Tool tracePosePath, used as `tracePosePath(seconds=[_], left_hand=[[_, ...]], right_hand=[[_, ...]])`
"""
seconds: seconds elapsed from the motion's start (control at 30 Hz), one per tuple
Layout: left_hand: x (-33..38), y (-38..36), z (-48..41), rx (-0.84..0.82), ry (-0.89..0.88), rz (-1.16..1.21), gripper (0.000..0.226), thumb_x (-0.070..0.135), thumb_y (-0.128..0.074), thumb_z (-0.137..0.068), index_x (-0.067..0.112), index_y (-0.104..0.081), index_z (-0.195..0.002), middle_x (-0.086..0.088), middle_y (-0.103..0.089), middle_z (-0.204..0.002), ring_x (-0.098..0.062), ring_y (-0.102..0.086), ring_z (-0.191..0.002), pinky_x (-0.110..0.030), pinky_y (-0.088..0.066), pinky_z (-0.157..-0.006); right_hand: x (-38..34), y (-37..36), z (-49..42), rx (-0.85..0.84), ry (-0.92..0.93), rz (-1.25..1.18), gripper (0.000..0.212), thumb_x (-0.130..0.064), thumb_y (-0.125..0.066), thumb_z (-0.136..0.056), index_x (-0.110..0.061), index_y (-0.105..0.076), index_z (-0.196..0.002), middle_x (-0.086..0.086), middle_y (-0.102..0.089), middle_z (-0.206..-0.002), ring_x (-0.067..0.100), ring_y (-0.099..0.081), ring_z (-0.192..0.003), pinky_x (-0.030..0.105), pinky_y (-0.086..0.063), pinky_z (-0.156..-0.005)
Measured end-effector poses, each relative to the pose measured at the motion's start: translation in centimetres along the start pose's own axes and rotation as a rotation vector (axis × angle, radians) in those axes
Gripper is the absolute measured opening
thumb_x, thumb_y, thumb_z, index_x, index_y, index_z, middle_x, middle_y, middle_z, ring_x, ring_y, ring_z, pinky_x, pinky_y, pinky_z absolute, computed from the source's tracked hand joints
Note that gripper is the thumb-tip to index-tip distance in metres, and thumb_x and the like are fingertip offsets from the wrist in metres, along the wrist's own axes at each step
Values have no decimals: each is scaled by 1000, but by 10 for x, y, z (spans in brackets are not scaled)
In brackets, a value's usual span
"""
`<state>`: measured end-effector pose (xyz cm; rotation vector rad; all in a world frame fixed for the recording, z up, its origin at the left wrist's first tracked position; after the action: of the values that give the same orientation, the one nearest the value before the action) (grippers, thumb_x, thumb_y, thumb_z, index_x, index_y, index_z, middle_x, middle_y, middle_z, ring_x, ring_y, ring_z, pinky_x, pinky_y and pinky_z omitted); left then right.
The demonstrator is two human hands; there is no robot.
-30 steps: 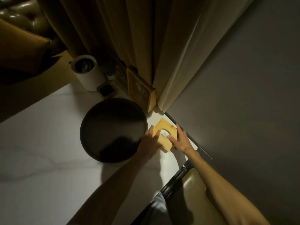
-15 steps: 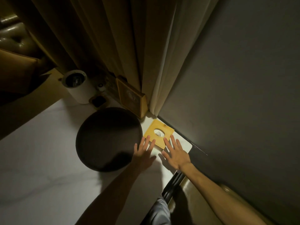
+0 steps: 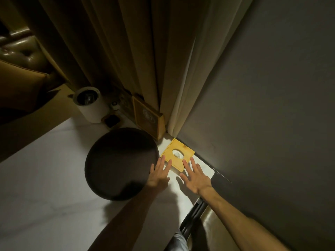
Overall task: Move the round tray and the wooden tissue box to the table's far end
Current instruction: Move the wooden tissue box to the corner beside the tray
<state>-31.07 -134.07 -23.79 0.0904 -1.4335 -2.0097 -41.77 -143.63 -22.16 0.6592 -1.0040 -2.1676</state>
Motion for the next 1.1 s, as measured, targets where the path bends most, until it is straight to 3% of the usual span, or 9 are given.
tracePosePath(seconds=[0.2, 0.4, 0.53, 0.63, 0.73, 0.87, 1.0, 1.1], left_hand=[[-2, 8, -8, 57, -35, 32, 78, 10, -55, -93, 21, -7, -153, -9, 11, -162, -27, 10, -148, -49, -5, -121], [3, 11, -15, 105, -89, -3, 85, 2, -60, -87, 20, -8, -153, -10, 6, -162, -28, 7, -149, -46, -5, -121], [5, 13, -16, 137, -93, 20, 87, -2, -62, -82, 18, -15, -152, -12, 1, -161, -31, 2, -149, -51, -9, -120], [5, 14, -18, 148, -105, 20, 89, -1, -71, -75, 16, -26, -150, -15, -13, -160, -35, -12, -147, -49, -14, -117], [5, 13, -22, 156, -125, 29, 90, 5, -86, -58, 13, -49, -139, -18, -40, -149, -38, -40, -135, -52, -38, -104], [7, 16, -23, 153, -94, 0, 81, 12, -91, -50, 13, -63, -126, -19, -57, -134, -36, -58, -120, -48, -49, -92], [2, 22, -22, 140, -64, -20, 84, 16, -85, -61, 20, -51, -138, -16, -48, -144, -37, -47, -131, -49, -42, -101], [-5, 18, -17, 82, -29, -105, 94, 40, -79, -66, 29, -33, -147, -15, -35, -153, -39, -35, -139, -53, -36, -105]], right_hand=[[5, 0, -7, 12, -12, -36, 100, -81, 17, -61, -41, 13, -152, -7, 21, -163, 28, 8, -152, 55, -32, -114], [9, 6, -9, 20, -18, -82, 101, -81, 16, -60, -41, 13, -152, -7, 22, -163, 28, 6, -152, 55, -31, -114], [8, 8, -7, 34, 3, -105, 92, -80, 7, -70, -41, 11, -153, -8, 21, -163, 29, 1, -153, 52, -34, -112], [9, 10, -8, 38, -5, -110, 94, -80, 9, -67, -42, 11, -152, -8, 20, -163, 28, 2, -153, 51, -35, -112], [11, 12, -12, 50, -8, -106, 99, -82, 13, -62, -41, 12, -152, -7, 21, -163, 29, 4, -152, 51, -31, -114], [12, 12, -12, 44, 6, -91, 103, -85, 16, -60, -41, 13, -152, -6, 23, -163, 30, 3, -152, 51, -32, -114], [11, 15, -12, 65, -11, -48, 102, -84, 20, -59, -42, 11, -152, -8, 28, -157, 29, 9, -152, 52, -31, -115], [4, 16, -10, 78, 13, 35, 104, -83, 29, -56, -45, 11, -152, -6, 27, -160, 28, 17, -151, 58, -24, -117]])
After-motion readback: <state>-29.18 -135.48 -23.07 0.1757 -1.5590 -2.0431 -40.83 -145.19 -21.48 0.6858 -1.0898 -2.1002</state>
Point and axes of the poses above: each hand's wrist, its own z-axis away from the middle knuckle, its own y-axis out of the back of the hand, x = y × z, the point moved 9 cm from there along -z, towards the middle knuckle
